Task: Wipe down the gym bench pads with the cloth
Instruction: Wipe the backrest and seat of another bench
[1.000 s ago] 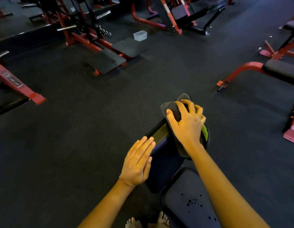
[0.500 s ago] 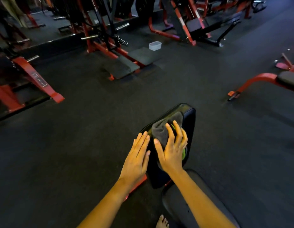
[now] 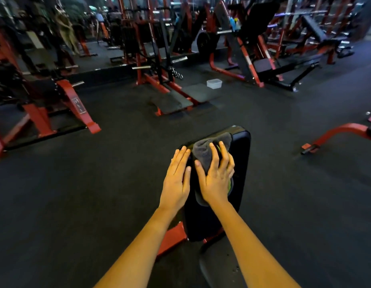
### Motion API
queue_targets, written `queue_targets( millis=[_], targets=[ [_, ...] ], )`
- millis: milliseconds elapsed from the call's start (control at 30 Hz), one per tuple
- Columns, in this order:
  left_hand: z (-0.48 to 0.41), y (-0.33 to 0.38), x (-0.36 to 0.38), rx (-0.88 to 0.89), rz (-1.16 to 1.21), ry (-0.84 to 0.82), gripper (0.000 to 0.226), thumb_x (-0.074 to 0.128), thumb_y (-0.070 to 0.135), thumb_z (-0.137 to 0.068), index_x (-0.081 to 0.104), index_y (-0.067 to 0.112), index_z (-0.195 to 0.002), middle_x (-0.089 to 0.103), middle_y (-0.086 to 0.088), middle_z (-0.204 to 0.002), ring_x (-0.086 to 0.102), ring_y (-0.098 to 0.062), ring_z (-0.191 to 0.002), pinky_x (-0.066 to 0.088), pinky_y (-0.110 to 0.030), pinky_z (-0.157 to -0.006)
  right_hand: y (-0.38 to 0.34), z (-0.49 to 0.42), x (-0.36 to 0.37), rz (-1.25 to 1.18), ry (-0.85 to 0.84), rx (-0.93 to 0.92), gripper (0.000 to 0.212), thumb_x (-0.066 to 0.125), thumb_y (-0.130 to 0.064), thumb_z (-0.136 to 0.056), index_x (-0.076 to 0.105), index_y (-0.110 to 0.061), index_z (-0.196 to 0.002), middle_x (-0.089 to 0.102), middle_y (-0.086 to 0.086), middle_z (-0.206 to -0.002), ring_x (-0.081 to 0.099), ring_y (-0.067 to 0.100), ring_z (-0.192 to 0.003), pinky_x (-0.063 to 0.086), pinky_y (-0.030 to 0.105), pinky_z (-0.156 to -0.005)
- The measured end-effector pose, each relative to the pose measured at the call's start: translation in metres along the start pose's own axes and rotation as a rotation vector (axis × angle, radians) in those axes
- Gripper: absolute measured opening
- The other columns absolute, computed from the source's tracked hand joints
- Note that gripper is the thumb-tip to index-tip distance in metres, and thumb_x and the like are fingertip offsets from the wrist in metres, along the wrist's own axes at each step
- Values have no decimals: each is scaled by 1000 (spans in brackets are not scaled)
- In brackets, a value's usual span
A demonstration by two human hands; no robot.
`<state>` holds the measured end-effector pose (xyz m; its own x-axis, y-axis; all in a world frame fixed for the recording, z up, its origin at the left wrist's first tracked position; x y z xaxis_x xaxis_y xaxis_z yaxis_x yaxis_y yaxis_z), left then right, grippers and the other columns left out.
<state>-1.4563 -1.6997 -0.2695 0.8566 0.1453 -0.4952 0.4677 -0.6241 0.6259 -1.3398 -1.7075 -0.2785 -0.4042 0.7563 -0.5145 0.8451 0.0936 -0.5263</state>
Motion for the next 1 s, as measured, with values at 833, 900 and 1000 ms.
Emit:
queue_targets(
  millis=[833,900,1000],
  targets=[
    [24,-67,71,457,-70,539,51,31,24,-99,18,11,-147,13,-2,-157,10,-10,-145,12,-21,-116,54,28,50,-100,433,-415,56,39,-51,-90,36,-26,-141,38,4,-147,40,34,-118,38,57,-92],
    [33,-71,76,465,-155,509,54,31,21,-99,13,8,-148,8,-3,-158,5,-12,-146,8,-25,-118,84,50,60,-79,429,-474,57,42,-50,-88,36,-26,-140,35,4,-146,40,34,-117,38,54,-90],
    [44,-80,86,501,-305,489,58,31,21,-99,7,5,-149,2,-1,-159,1,-17,-147,1,-29,-119,127,55,64,-76,407,-421,56,43,-49,-86,36,-25,-137,36,5,-145,43,37,-115,40,56,-85]
  ],
)
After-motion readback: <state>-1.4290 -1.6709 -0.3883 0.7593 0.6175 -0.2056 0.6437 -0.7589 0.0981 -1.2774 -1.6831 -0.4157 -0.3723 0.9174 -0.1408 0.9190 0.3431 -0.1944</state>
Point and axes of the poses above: each hand's wrist, its own z-axis away from the middle knuckle, its own x-axis out of the palm, y = z × x, the point moved 1 cm from there along -z, towards the middle knuckle
